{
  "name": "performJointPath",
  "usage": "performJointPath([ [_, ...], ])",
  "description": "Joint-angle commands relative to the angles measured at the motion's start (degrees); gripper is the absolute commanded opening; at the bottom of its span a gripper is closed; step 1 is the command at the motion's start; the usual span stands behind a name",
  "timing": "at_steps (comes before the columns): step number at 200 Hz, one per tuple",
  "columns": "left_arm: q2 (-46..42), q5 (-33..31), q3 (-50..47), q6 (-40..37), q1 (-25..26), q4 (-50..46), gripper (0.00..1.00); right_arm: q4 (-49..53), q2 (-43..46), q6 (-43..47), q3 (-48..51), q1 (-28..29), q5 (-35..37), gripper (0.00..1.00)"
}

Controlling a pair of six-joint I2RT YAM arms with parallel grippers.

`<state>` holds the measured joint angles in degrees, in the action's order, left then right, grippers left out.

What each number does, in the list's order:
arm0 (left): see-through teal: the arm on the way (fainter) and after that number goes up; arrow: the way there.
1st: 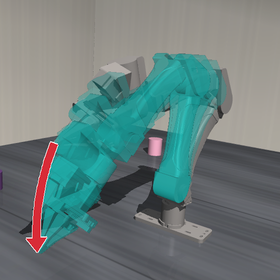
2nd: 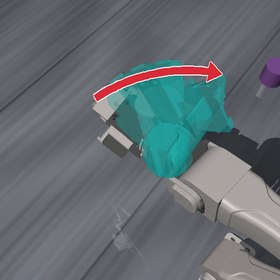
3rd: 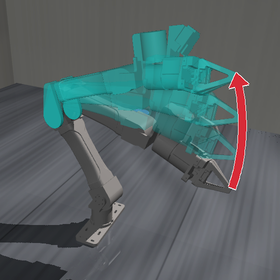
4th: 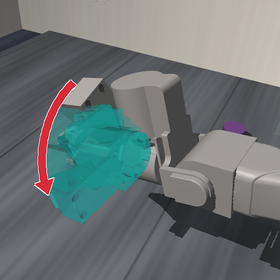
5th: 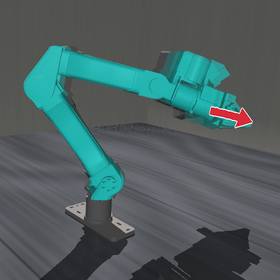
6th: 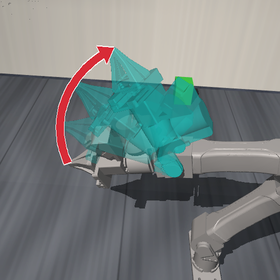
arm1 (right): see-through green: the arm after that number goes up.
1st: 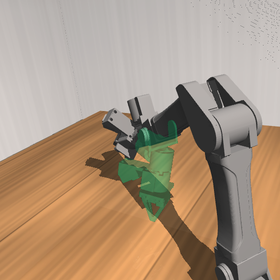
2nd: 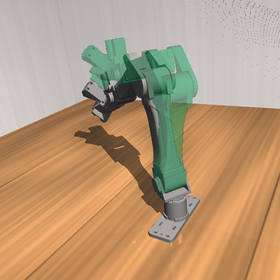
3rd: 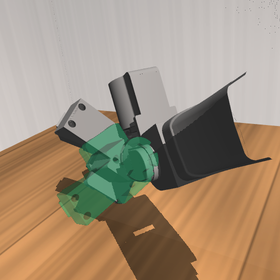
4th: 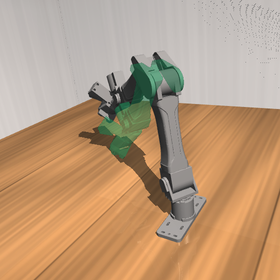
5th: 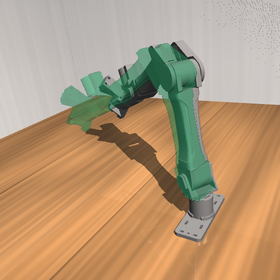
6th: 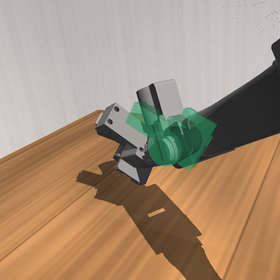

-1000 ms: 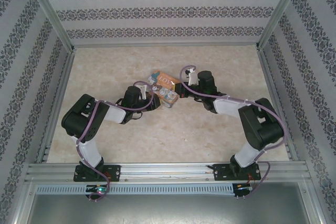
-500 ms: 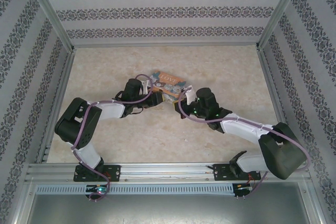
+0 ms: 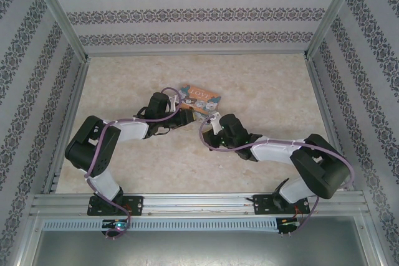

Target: Unlock the padlock with the key

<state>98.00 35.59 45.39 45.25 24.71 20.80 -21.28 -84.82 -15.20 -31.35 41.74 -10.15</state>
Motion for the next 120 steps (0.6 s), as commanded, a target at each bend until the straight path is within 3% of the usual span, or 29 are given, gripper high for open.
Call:
performJointPath([
  [1,-0.18,1.3,1.38,1.06,0.44,2.03,0.28,-3.45,-2.01,-0.02,-1.3,0.94,3.76,0.0],
  [120,0.53,1.5,0.82,1.64,0.47,3.57,0.28,-6.99,-7.81,-1.5,-5.19,2.56,9.56,0.0],
])
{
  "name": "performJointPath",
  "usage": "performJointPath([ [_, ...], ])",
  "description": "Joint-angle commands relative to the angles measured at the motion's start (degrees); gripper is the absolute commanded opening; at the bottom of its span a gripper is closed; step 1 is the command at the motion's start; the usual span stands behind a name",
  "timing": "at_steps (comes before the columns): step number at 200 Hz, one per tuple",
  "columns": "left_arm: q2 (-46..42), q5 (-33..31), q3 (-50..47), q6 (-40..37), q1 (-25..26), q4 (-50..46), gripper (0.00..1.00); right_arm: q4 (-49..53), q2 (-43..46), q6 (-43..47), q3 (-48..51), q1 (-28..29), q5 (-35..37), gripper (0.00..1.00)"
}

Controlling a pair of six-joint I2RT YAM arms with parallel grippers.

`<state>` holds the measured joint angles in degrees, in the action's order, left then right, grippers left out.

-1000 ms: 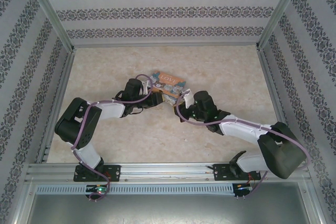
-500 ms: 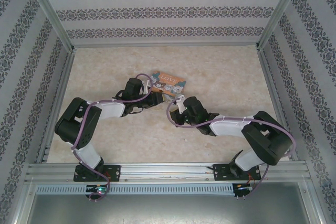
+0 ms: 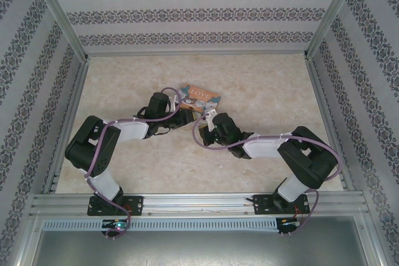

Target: Unlock the padlock with the key

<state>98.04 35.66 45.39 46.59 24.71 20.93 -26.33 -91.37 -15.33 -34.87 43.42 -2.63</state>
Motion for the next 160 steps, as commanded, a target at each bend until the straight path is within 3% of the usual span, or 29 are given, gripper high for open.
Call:
performJointPath([
  [1,0.49,1.43,0.83,0.33,0.45,3.43,0.28,-2.0,-1.3,-1.41,-1.68,0.88,2.03,0.0],
  [160,1.27,1.52,1.14,0.17,0.5,3.74,0.28,-1.53,-3.72,-1.49,-3.89,1.23,5.88,0.0],
])
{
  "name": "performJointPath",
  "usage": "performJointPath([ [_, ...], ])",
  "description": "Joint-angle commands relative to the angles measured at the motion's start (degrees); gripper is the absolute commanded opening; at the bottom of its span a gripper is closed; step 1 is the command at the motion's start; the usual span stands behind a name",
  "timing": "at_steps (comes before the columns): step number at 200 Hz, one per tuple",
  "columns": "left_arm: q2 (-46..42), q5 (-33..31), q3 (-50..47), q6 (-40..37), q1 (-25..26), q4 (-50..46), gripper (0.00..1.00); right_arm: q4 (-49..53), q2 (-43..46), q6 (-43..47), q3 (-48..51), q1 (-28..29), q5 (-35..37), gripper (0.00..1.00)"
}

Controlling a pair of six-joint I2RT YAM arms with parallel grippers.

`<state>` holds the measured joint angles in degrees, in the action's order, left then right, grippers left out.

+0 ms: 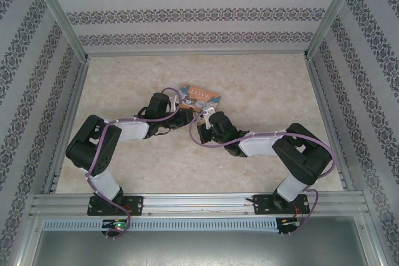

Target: Unlock the padlock with the key

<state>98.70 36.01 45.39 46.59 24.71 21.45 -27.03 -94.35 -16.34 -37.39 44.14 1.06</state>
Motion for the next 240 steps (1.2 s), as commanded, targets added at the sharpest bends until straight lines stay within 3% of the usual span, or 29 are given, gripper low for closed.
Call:
performJointPath([
  [1,0.57,1.17,1.12,0.17,0.46,3.23,0.28,-0.83,-0.75,-0.47,-1.37,0.51,2.24,0.0],
  [131,0.42,1.34,1.25,0.09,0.42,2.99,0.28,-1.97,-2.2,-2.19,-3.39,-0.09,3.61,0.0],
  [240,0.79,1.26,1.3,0.01,0.41,2.59,0.28,-10.17,-3.3,-2.44,-3.48,-0.32,0.92,0.0],
])
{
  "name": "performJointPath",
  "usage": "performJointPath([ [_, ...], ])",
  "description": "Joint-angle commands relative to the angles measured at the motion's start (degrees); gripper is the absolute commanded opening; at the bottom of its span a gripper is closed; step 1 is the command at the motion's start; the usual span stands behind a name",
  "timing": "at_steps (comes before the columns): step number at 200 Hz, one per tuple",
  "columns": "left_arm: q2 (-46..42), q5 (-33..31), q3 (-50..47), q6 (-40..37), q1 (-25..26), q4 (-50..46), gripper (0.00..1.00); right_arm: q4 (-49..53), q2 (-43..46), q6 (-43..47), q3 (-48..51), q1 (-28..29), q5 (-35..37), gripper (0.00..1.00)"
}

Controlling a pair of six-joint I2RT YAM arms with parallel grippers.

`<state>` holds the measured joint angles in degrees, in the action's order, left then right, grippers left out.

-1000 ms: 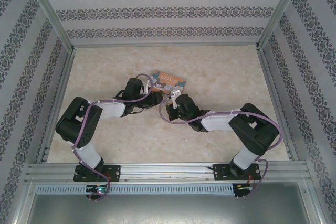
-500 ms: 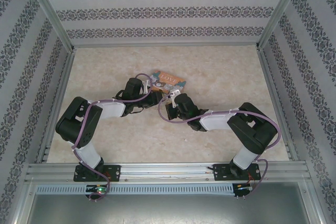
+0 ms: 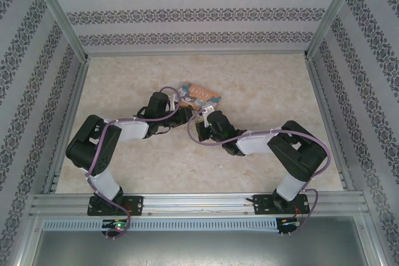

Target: Unlock the padlock with the key

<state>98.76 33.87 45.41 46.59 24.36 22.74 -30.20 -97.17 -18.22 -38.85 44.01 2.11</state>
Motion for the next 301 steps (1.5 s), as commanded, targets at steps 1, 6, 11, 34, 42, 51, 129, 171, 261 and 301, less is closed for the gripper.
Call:
performJointPath([
  [1,0.73,3.4,1.31,0.05,0.77,1.28,0.28,-7.04,-0.48,-0.58,-2.02,-0.17,-0.06,0.0],
  [6,0.73,3.33,1.34,0.0,0.77,1.3,0.28,-7.35,-0.48,-0.59,-2.02,-0.22,0.15,0.0],
  [11,0.69,3.39,1.28,0.0,0.77,1.27,0.28,-7.61,-0.53,-0.51,-2.02,-0.24,0.36,0.0],
  [34,0.86,3.4,1.4,0.06,0.73,1.24,0.28,-8.28,-0.64,-0.06,-2.61,-0.24,0.55,0.0],
  [42,0.82,3.4,1.42,-0.01,0.73,1.15,0.28,-8.55,-0.74,-0.05,-2.8,-0.23,0.4,0.0],
  [51,0.81,3.24,1.38,-0.07,0.72,0.97,0.28,-9.06,-0.9,-0.04,-2.97,-0.24,0.49,0.0],
  [129,0.91,2.09,1.18,0.3,0.77,0.59,0.28,-9.62,-2.11,-0.96,-4.63,-0.14,2.55,0.0],
  [171,1.28,1.51,1.36,0.43,0.78,0.19,0.28,-9.34,-3.52,-1.58,-6.65,-0.15,2.99,0.0],
  [261,2.43,3.13,2.3,0.7,0.76,0.42,0.28,-14.2,-6.47,-1.9,-10.66,-1.18,0.38,0.0],
  [301,3.09,4.01,2.06,1.48,0.17,1.3,0.28,-16.21,-8.51,-2.27,-12.54,-1.54,-0.87,0.0],
])
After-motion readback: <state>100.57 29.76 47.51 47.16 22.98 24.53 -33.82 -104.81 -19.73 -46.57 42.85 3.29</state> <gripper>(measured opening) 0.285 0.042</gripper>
